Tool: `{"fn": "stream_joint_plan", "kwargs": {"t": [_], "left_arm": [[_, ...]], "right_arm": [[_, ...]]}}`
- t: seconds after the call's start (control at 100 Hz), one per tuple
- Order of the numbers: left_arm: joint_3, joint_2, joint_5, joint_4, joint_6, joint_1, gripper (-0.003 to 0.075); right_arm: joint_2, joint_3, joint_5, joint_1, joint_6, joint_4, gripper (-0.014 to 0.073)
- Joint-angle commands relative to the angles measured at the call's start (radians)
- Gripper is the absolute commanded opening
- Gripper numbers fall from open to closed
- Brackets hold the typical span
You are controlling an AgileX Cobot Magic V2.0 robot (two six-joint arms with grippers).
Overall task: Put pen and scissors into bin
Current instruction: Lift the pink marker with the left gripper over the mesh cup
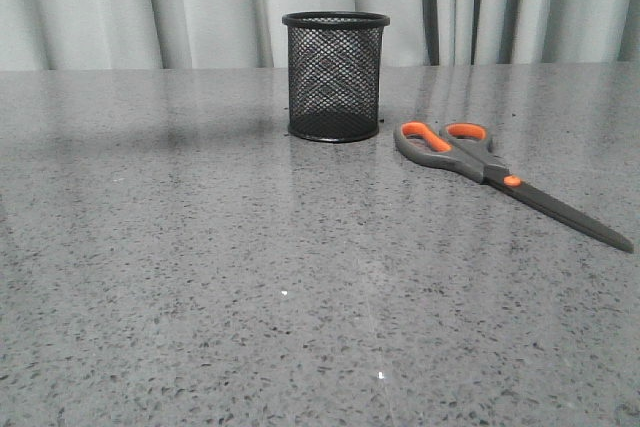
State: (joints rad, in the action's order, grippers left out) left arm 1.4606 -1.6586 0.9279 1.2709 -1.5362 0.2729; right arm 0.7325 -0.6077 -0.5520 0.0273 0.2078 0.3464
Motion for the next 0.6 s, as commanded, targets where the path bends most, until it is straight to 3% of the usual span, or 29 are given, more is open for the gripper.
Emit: {"fn": "stream_joint_plan", "kwargs": {"t": [0.0,0.19,0.4,0.59], "left_arm": [[0.032,0.023,-0.062,0.259,-0.094,0.043,-0.0019],[0.032,-0.064,-0.260,0.415,-0.234,0.154,-0.0019],[0.040,-0.178,-0.261,0.576,-0.348,0.189,-0.0019],[0.040,-0.215,-0.283,0.579,-0.376,0.189,-0.0019]], "right_arm": [[0.004,-0.035,0.058,-0.004,0.010,0.003,0.0463],[0.004,-0.035,0.056,-0.004,0.010,0.003,0.0463],[0.004,-0.035,0.056,-0.004,0.010,0.003,0.0463],[0.004,-0.035,0.054,-0.004,0.010,0.003,0.0463]]}}
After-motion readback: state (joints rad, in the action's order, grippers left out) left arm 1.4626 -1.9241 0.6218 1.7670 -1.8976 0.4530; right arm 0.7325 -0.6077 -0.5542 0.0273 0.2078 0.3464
